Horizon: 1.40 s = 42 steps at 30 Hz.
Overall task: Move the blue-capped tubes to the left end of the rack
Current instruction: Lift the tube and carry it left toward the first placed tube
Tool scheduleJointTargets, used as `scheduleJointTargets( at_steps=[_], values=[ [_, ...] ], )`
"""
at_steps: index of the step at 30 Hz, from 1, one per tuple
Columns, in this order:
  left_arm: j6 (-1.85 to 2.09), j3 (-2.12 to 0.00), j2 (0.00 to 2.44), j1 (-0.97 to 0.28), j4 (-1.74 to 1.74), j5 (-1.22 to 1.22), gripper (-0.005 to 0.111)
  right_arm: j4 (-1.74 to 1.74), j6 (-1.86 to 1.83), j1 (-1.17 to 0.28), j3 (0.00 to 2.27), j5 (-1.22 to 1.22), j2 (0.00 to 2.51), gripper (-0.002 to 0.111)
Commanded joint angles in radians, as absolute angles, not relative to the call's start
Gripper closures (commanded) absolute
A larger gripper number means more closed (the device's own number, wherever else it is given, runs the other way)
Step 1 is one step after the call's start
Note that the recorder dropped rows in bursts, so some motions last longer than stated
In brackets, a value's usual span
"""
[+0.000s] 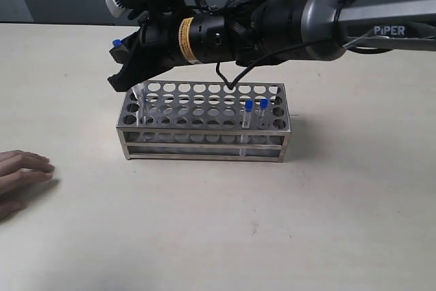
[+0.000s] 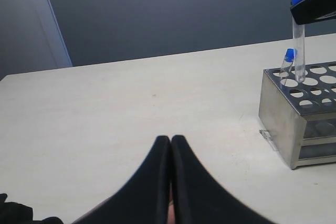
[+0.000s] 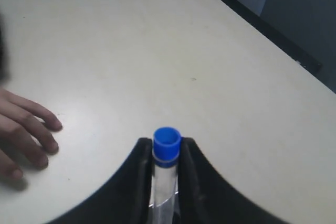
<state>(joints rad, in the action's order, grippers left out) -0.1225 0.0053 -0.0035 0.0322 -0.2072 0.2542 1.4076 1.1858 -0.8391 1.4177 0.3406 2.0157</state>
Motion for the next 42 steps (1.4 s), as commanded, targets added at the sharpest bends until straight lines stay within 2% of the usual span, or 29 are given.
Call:
scheduleJointTargets(
  at_steps=[1, 21, 42],
  values=[
    [-0.123, 0.0, 0.0, 0.028, -0.202, 0.246, 0.106, 1.408, 1.177, -0.839, 1.431, 0.35, 2.041, 0.109],
    [-0.123, 0.0, 0.0, 0.028, -0.202, 0.246, 0.106, 1.375, 1.148, -0.839, 1.504, 0.362, 2.104, 0.109],
    [-0.123, 0.0, 0.0, 0.028, -0.202, 0.246, 0.106, 1.377, 1.162, -0.839, 1.452, 0.351, 2.104, 0.109]
  ],
)
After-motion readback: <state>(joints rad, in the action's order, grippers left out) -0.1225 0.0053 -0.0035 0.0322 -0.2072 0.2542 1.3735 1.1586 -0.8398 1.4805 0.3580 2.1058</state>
